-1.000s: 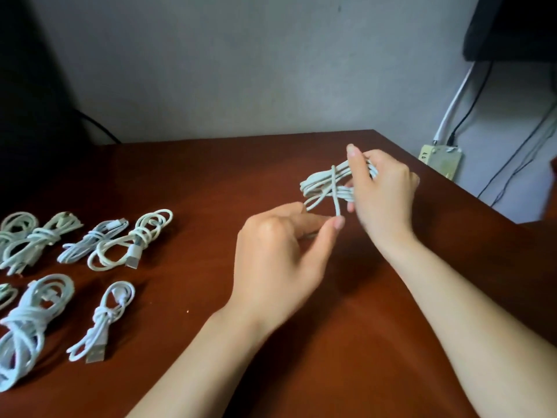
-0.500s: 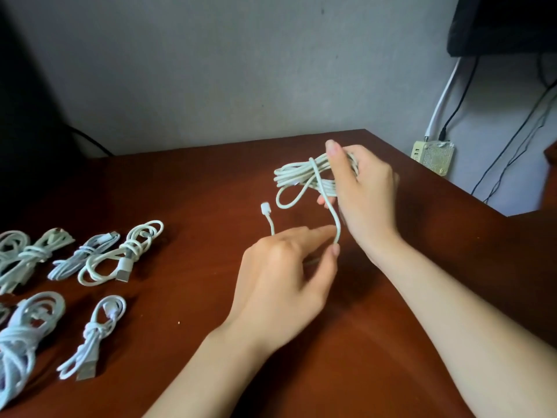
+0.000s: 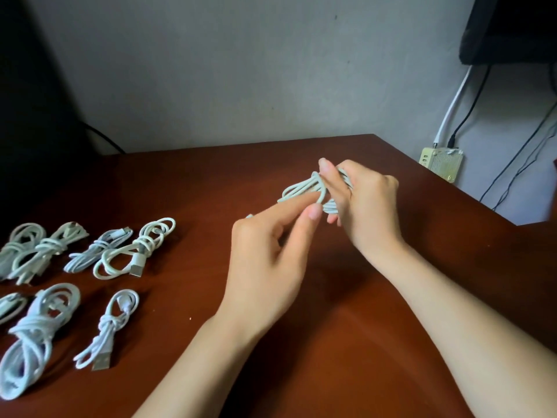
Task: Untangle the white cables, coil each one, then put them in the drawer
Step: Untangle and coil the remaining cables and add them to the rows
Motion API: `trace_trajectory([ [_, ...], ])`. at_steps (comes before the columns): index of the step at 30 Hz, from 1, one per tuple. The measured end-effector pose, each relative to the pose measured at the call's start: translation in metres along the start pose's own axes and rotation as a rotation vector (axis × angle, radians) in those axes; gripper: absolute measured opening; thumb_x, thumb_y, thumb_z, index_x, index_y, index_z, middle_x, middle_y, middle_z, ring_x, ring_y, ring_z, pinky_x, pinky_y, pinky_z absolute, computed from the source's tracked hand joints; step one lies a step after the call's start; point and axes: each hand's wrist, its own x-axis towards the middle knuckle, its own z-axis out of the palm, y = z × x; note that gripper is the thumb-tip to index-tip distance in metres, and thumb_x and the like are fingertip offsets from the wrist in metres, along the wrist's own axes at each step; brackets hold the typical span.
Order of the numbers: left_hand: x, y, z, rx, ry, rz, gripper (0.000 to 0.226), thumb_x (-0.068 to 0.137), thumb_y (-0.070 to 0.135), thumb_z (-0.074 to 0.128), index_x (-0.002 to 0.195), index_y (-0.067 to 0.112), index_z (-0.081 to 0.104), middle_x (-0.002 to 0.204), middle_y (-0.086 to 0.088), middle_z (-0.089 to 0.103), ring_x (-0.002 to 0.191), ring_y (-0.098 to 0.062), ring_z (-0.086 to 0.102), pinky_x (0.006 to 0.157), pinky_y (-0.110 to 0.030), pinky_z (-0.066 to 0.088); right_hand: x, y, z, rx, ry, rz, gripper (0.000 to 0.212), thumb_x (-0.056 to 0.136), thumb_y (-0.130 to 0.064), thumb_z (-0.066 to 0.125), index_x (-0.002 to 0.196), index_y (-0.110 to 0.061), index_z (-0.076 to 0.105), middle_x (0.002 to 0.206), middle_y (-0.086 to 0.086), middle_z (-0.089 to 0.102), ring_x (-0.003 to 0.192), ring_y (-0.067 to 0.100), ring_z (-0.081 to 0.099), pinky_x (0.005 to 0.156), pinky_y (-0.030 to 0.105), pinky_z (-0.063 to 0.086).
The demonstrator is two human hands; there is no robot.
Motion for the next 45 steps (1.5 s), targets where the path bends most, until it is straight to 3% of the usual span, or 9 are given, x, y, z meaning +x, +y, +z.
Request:
trace_trajectory([
  [3,-0.004,-0.003,0.002,0.038,-0.088,0.016,0.020,0.094,0.026,0.054,0.107,0.028,0.070,0.090,0.002,0.071,0.073,-0.008,0.061,0.073,-0.032,0.050,0.005,0.003,-0.006,0.019,0.010,0.185,0.051,0.098,-0.039,0.048,0.055,-0.013,0.042,0.041,-0.001,0.049,0.037,-0.003,0.052,0.064,0.006,0.034],
  [6,-0.007,-0.004,0.009,0.129,-0.210,0.040,0.029,0.094,0.030,0.053,0.116,0.020,0.070,0.115,0.022,0.063,0.094,0.000,0.067,0.078,-0.014,0.050,0.007,0.010,-0.008,0.061,0.059,0.261,0.053,0.097,-0.042,0.049,0.058,-0.006,0.047,0.047,0.002,0.058,0.044,0.009,0.061,0.072,0.025,0.046],
  [10,-0.009,-0.008,0.014,0.239,-0.379,0.053,0.035,0.095,0.033,0.047,0.126,0.024,0.063,0.117,0.011,0.068,0.108,-0.009,0.063,0.086,-0.029,0.051,0.005,0.010,-0.002,0.047,0.085,0.247,0.053,0.094,-0.046,0.049,0.062,-0.005,0.054,0.047,0.004,0.060,0.048,0.022,0.063,0.072,0.028,0.046],
  [16,-0.006,-0.014,0.010,0.442,-0.353,0.059,0.033,0.089,0.036,0.051,0.116,0.029,0.069,0.087,0.007,0.074,0.081,-0.010,0.064,0.064,-0.022,0.052,0.008,-0.002,-0.010,0.442,0.034,0.587,0.044,0.096,-0.040,0.051,0.069,-0.006,0.060,0.054,0.007,0.061,0.043,0.017,0.057,0.046,0.028,0.043],
  [20,-0.003,-0.022,0.008,0.566,-0.352,0.022,0.033,0.088,0.043,0.045,0.088,0.022,0.070,0.069,0.003,0.066,0.069,-0.021,0.063,0.056,-0.035,0.052,0.008,-0.021,-0.018,0.794,-0.108,0.818,0.035,0.099,-0.033,0.048,0.076,-0.010,0.060,0.048,-0.003,0.058,0.037,0.006,0.046,0.038,0.017,0.035],
  [25,0.007,-0.028,-0.009,0.628,-0.352,-0.172,0.023,0.093,0.046,0.053,0.097,0.034,0.072,0.075,0.009,0.067,0.083,-0.015,0.063,0.068,-0.034,0.051,0.010,-0.027,-0.024,0.929,-0.327,0.964,0.032,0.098,-0.032,0.049,0.075,-0.011,0.055,0.042,-0.003,0.049,0.031,0.005,0.034,0.030,0.014,0.025],
  [30,0.017,-0.032,-0.023,0.192,-0.438,-0.393,0.025,0.084,0.040,0.064,0.070,0.022,0.074,0.048,0.009,0.050,0.043,-0.003,0.038,0.047,-0.015,0.032,0.008,-0.026,-0.028,1.173,-0.565,0.982,0.028,0.089,-0.023,0.052,0.064,-0.014,0.056,0.043,-0.004,0.042,0.024,0.003,0.025,0.031,0.012,0.008],
  [35,0.019,-0.032,-0.040,-0.246,-0.398,-0.653,0.026,0.069,0.037,0.067,0.055,0.015,0.065,0.049,0.003,0.028,0.044,-0.007,0.019,0.040,-0.015,0.017,0.007,-0.032,-0.036,1.207,-0.741,0.870,0.018,0.059,-0.032,0.068,0.051,-0.017,0.063,0.044,-0.004,0.038,0.024,0.002,0.024,0.032,0.013,0.008],
  [45,0.026,-0.035,-0.049,-0.312,-0.110,-0.881,0.022,0.067,0.026,0.074,0.052,0.013,0.064,0.044,0.007,0.034,0.037,-0.003,0.020,0.035,-0.015,0.014,-0.006,-0.051,-0.031,0.527,-1.004,0.487,0.046,0.098,-0.035,0.046,0.057,-0.022,0.062,0.048,0.002,0.056,0.032,0.007,0.030,0.036,0.015,0.022],
])
